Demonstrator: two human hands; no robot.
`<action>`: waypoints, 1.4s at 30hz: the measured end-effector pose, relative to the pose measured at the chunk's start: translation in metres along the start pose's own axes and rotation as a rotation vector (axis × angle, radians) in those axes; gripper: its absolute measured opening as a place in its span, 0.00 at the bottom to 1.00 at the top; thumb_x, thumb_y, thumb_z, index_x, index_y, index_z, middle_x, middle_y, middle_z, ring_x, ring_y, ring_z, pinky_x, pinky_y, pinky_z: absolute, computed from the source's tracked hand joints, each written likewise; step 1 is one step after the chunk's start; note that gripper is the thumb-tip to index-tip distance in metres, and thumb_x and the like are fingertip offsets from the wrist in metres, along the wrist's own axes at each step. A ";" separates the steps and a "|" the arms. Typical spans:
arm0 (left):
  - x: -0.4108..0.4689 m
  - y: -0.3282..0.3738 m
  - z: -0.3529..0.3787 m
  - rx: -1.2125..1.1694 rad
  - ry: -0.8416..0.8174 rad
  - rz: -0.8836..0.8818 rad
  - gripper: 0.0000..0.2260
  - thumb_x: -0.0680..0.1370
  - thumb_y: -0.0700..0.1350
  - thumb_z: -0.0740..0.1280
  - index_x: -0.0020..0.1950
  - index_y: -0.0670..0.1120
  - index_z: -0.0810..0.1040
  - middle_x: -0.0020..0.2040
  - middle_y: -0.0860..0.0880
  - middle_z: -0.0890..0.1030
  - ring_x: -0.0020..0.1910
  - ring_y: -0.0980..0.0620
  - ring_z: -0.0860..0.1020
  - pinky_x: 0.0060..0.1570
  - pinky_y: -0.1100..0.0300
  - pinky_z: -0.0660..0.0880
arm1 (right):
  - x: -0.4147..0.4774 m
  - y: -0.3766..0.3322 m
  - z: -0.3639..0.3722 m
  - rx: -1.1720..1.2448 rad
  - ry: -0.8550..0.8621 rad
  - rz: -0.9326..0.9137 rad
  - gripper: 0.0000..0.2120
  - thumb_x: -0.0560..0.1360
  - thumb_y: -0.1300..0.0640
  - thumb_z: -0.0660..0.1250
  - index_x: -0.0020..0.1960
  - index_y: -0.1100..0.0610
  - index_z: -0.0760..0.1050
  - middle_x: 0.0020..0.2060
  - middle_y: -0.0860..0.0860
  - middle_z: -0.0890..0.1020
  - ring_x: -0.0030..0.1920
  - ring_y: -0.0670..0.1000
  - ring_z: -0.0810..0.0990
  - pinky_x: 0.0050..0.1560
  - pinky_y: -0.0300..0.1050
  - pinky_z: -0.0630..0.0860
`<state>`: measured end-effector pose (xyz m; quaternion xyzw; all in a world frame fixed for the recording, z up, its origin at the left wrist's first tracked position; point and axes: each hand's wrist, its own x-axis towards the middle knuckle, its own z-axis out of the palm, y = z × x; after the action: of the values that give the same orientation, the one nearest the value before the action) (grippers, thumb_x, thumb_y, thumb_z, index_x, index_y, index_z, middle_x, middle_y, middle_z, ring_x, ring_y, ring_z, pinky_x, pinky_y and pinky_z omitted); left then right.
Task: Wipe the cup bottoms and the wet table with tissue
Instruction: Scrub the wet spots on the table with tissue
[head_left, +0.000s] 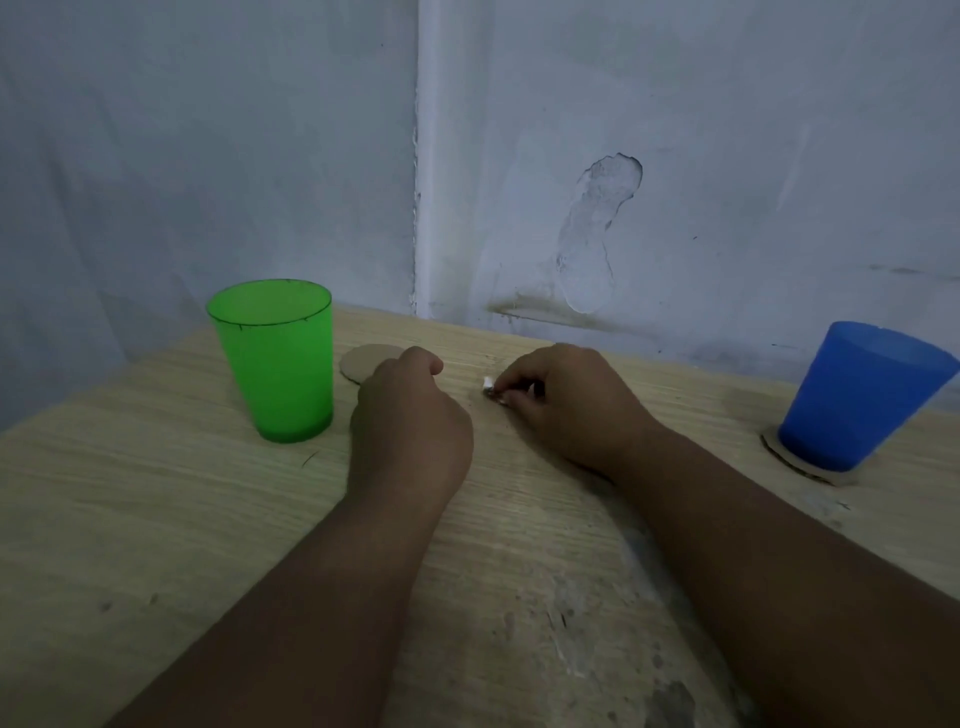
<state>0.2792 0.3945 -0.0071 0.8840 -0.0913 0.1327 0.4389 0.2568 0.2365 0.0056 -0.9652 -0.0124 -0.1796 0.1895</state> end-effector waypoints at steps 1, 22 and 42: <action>-0.001 0.000 0.000 0.001 -0.004 0.001 0.17 0.79 0.36 0.62 0.67 0.45 0.78 0.60 0.45 0.80 0.58 0.45 0.79 0.58 0.47 0.77 | 0.003 0.004 0.001 -0.012 0.037 0.047 0.08 0.76 0.57 0.68 0.51 0.48 0.84 0.45 0.41 0.84 0.39 0.39 0.75 0.44 0.34 0.72; 0.001 -0.001 0.002 -0.196 -0.073 0.045 0.09 0.82 0.43 0.66 0.55 0.53 0.84 0.50 0.57 0.84 0.50 0.57 0.80 0.48 0.62 0.74 | 0.000 0.004 -0.017 0.842 -0.235 0.246 0.14 0.72 0.69 0.72 0.56 0.59 0.80 0.45 0.58 0.86 0.43 0.53 0.82 0.46 0.45 0.77; 0.003 0.005 0.001 -0.286 -0.030 -0.096 0.08 0.83 0.43 0.58 0.50 0.52 0.76 0.47 0.53 0.84 0.46 0.51 0.81 0.46 0.53 0.78 | -0.001 0.008 -0.026 0.717 -0.128 0.362 0.10 0.74 0.66 0.67 0.47 0.55 0.85 0.34 0.52 0.82 0.30 0.47 0.74 0.32 0.42 0.72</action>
<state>0.2805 0.3907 -0.0026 0.8176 -0.0734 0.0837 0.5649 0.2475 0.2198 0.0248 -0.8338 0.0842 -0.0673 0.5415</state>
